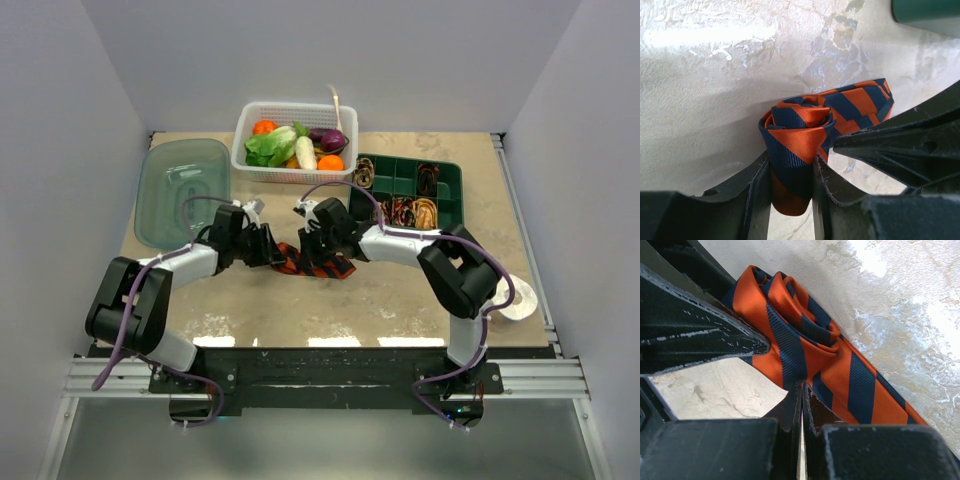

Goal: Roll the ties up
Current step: Roll the tie at the center of the board.

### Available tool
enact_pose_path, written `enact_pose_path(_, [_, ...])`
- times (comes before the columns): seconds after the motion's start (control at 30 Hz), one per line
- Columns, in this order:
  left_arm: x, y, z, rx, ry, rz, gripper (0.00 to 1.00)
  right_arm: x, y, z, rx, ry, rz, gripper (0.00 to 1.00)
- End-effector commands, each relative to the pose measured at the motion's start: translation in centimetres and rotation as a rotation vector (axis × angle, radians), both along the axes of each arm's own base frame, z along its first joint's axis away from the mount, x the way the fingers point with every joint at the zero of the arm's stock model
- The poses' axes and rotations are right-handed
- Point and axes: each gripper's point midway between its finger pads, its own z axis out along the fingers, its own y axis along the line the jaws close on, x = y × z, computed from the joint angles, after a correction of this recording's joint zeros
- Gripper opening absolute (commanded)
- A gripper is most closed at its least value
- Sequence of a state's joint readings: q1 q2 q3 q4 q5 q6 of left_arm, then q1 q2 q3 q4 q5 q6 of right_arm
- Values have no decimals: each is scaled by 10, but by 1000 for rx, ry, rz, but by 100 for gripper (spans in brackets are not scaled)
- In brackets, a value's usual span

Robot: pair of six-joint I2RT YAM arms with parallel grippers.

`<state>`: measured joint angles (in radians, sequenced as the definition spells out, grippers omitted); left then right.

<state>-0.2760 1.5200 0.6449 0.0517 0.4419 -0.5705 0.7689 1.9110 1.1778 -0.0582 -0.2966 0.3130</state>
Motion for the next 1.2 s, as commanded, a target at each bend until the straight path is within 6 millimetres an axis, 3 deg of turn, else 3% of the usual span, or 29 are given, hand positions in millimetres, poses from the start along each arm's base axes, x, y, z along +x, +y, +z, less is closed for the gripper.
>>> enact_pose_path(0.0, [-3, 11, -4, 186, 24, -4, 34, 14, 7, 7, 15, -35, -14, 0])
enact_pose_path(0.47, [11, 13, 9, 414, 21, -12, 34, 34, -5, -5, -86, -81, -96, 0])
enact_pose_path(0.77, [17, 33, 16, 565, 26, 16, 34, 37, 1, -9, -83, -66, -88, 0])
enact_pose_path(1.17, [25, 44, 22, 682, 31, 29, 35, 7, 10, -12, -34, 14, 5, 0])
